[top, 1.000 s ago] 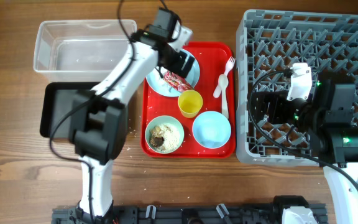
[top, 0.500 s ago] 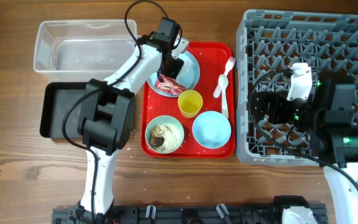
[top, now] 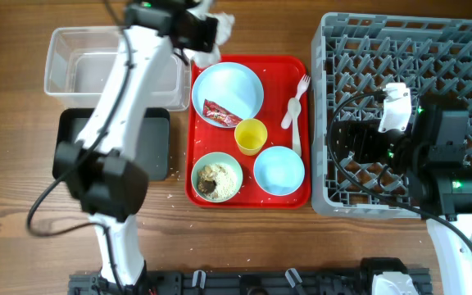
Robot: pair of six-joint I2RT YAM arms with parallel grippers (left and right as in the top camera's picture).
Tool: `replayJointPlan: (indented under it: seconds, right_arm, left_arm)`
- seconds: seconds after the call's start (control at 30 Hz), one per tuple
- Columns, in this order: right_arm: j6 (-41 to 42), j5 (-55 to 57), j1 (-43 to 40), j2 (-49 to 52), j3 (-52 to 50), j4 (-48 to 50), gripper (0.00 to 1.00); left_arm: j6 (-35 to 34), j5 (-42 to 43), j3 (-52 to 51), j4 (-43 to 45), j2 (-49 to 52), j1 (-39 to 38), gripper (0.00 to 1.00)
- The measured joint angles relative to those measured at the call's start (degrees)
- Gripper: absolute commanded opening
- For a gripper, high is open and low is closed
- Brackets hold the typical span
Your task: Sort waste into correct bins and load items into the dishwasher rack
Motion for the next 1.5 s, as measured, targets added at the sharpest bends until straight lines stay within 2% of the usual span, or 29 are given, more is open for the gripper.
replayJointPlan:
  seconds: [0.07, 0.17, 0.2, 0.27, 0.3, 0.33, 0.43, 0.6, 0.87, 0.93, 1.1, 1.27, 1.5]
  right_arm:
    - [0.0, 0.0, 0.0, 0.0, 0.0, 0.0, 0.95]
    - [0.0, 0.0, 0.0, 0.0, 0.0, 0.0, 0.95]
    - [0.0, 0.0, 0.0, 0.0, 0.0, -0.1, 0.95]
    - [0.0, 0.0, 0.0, 0.0, 0.0, -0.1, 0.95]
    - [0.0, 0.0, 0.0, 0.0, 0.0, -0.2, 0.95]
    - [0.0, 0.0, 0.0, 0.0, 0.0, -0.2, 0.95]
    - [0.0, 0.0, 0.0, 0.0, 0.0, -0.2, 0.95]
    - [0.0, 0.0, 0.0, 0.0, 0.0, -0.3, 0.95]
    - [0.0, 0.0, 0.0, 0.0, 0.0, -0.4, 0.95]
    - [0.0, 0.0, 0.0, 0.0, 0.0, -0.5, 0.95]
    - [0.0, 0.0, 0.0, 0.0, 0.0, -0.7, 0.95]
    - [0.0, 0.0, 0.0, 0.0, 0.0, -0.9, 0.95]
    - [0.0, 0.0, 0.0, 0.0, 0.0, -0.9, 0.95]
  left_arm:
    - [-0.8, 0.2, 1.1, -2.3, -3.7, 2.6, 0.04]
    - [-1.4, 0.6, 1.3, -4.8, -4.2, 8.5, 0.06]
    - [-1.6, 0.6, 1.2, -5.1, -3.3, 10.5, 0.18]
    - [-2.2, 0.7, 0.6, -5.0, 0.2, 15.5, 0.62]
    - [-1.9, 0.6, 0.4, -4.9, 2.1, 17.0, 0.90]
    - [-2.2, 0.7, 0.3, -4.6, 3.9, 18.1, 0.98]
    - [-2.4, 1.5, -0.7, -4.4, 8.7, 18.9, 1.00]
    - [-3.3, 2.3, -1.1, -4.4, 8.4, 15.8, 1.00]
    - [-16.6, 5.0, -0.8, -11.7, 1.9, 5.4, 0.99]
    - [-18.8, 5.2, -1.8, -10.8, 2.0, 2.1, 0.99]
    - [-26.5, 5.1, -9.8, -2.1, 3.4, -4.9, 0.96]
    - [-30.1, 5.1, -14.7, 3.0, 7.1, -5.2, 0.91]
    - [-31.4, 5.1, -15.8, 4.5, 11.1, -6.1, 0.88]
